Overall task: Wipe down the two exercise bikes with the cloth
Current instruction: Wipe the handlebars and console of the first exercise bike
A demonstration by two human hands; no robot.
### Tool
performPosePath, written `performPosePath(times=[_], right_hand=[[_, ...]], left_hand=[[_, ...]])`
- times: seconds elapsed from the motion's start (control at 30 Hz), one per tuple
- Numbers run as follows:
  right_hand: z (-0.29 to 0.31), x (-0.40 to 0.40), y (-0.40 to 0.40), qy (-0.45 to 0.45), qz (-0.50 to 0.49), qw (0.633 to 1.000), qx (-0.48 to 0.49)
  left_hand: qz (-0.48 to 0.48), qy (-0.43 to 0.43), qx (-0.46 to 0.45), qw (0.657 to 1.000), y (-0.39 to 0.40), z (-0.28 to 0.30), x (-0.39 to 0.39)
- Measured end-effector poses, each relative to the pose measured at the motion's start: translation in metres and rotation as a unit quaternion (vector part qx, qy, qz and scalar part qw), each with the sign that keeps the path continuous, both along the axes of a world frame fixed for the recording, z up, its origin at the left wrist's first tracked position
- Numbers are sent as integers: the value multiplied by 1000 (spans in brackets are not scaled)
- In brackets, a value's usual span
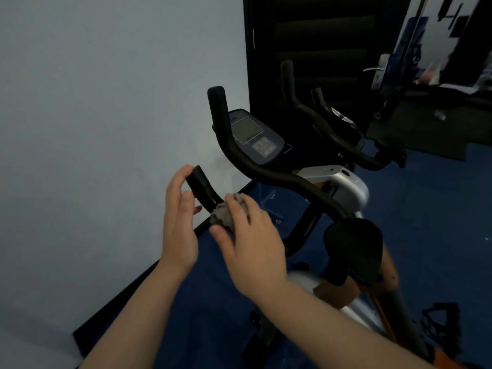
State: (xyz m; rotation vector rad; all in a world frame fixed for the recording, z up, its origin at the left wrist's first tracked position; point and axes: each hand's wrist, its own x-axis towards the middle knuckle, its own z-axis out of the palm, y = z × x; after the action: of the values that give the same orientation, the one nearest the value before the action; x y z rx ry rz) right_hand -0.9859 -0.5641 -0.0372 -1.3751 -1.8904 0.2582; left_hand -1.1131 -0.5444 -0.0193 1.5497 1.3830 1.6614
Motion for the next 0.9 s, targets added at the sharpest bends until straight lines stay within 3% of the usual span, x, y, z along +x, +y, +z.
performPosePath(times=[0.17, 0.3, 0.5, 0.63, 0.77, 0.9], right_hand=[[-10, 42, -13, 96, 36, 994, 49], [6, 20, 0, 128, 29, 989, -65], [12, 16, 7, 37, 100, 992, -69], [8, 22, 1, 49, 87, 994, -42], [26, -22, 35, -13, 75, 997, -24], [13, -4, 18, -85, 72, 994, 23]], left_hand=[[-10, 11, 0, 1000, 1, 1, -6], [-4, 5, -1, 1000, 2, -1, -2], [-12, 11, -4, 1000, 2, 0, -5], [-11, 8, -3, 1000, 1, 0, -5], [-16, -12, -4, 1000, 3, -1, -3], [-14, -3, -9, 1000, 1, 2, -7]])
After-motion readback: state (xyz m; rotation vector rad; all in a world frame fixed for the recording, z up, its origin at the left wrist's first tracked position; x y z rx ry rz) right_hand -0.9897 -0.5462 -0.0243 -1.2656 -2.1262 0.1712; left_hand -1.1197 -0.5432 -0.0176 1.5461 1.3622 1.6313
